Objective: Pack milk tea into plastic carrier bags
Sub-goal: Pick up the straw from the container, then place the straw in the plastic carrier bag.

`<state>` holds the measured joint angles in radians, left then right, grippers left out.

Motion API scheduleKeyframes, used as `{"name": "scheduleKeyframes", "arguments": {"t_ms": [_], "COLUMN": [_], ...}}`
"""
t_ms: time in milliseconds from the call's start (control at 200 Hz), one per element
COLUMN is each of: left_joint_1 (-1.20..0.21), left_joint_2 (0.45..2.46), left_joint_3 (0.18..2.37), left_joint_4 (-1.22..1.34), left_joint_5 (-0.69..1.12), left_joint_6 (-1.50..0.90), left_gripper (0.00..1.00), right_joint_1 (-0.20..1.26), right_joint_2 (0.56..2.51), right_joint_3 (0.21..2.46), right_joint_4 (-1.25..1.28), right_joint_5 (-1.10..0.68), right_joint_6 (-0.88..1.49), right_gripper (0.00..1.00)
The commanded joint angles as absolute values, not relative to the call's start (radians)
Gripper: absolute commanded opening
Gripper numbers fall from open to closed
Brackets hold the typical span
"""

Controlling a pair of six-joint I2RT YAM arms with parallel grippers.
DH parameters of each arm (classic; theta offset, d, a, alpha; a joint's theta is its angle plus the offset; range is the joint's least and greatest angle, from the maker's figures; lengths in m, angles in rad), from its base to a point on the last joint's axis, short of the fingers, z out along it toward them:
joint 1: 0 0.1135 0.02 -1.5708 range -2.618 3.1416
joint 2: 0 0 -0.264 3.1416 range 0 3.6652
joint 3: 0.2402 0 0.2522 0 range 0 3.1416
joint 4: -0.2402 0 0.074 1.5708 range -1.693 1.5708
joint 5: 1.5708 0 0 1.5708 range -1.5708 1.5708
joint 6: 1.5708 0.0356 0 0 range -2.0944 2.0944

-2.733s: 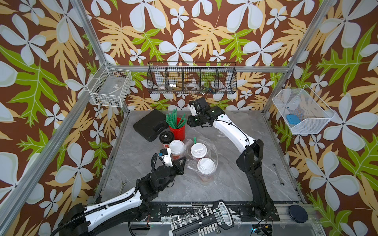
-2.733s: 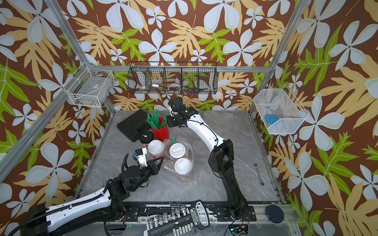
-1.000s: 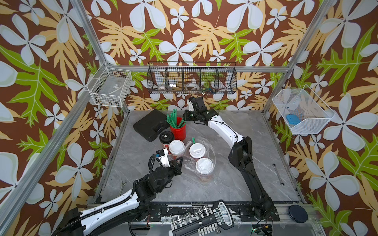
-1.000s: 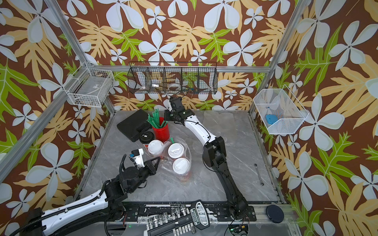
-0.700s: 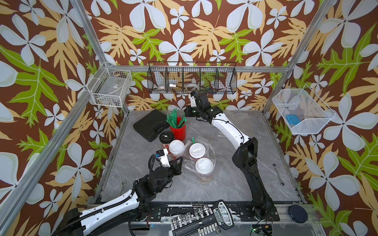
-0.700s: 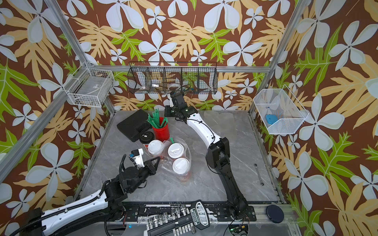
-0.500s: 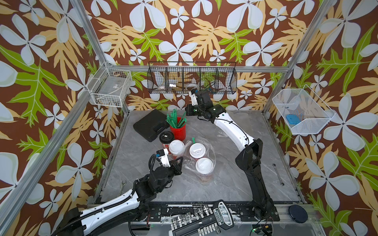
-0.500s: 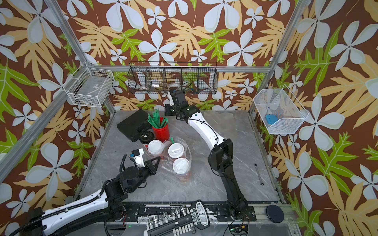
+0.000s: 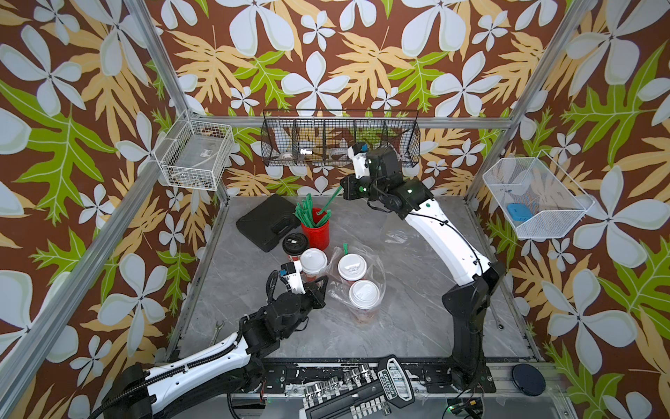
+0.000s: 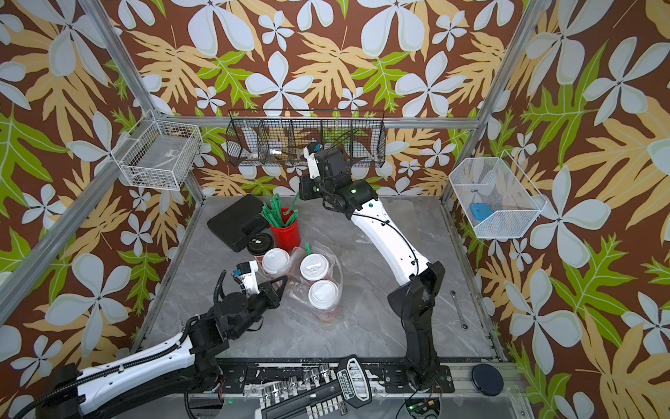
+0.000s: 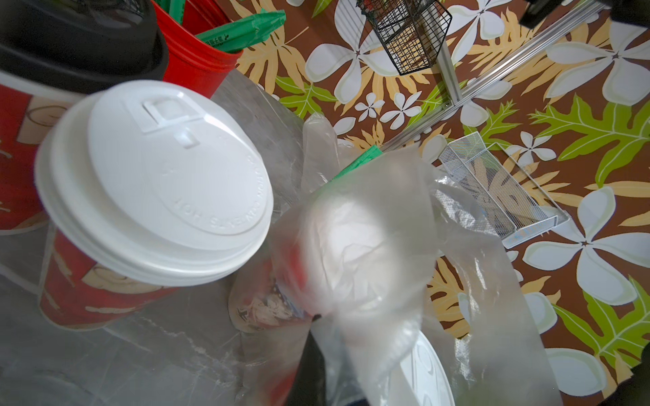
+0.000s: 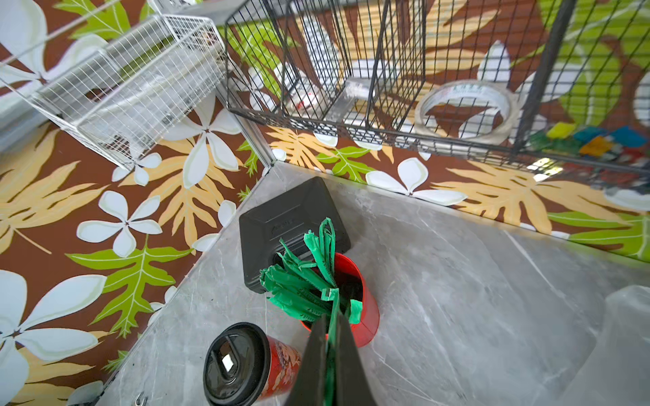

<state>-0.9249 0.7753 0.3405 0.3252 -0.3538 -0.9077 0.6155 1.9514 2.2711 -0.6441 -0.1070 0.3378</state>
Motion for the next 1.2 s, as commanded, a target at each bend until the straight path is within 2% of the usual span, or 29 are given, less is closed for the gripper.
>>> {"name": "scheduleKeyframes", "arguments": {"t_ms": [0,325,526,831,1191], "left_joint_1": [-0.923,-0.923,-0.923,-0.923,-0.923], "left_joint_2": [0.776,0.787,0.818,0.851,0.845], "left_joint_3": [0.35,0.37,0.402,0.426,0.434], "left_joint_4": [0.361,0.362,0.356,0.354,0.341], "left_joint_5": [-0.342,-0.339,-0.318,-0.28,-0.248], "left_joint_6": [-0.894,-0.877,-0.862,-0.85,-0.842], "left_gripper": [0.0,0.0,0.0,0.0,0.0], "right_joint_1": [0.618,0.656,0.755,0.834,0.85], "right_joint_2": [1.878,1.539,1.35,1.179,1.126], "right_joint_3": [2.233,2.036,1.91,1.708,1.589], "right_joint_4": [-0.676,-0.798,-0.906,-0.961,-0.911], "right_joint_5": [-0.086,-0.032,0.012,-0.013,-0.088], "right_joint_6": [0.312,0.296,0.349,0.446,0.468], "right_gripper": [0.0,0.0,0.0,0.0,0.0]}}
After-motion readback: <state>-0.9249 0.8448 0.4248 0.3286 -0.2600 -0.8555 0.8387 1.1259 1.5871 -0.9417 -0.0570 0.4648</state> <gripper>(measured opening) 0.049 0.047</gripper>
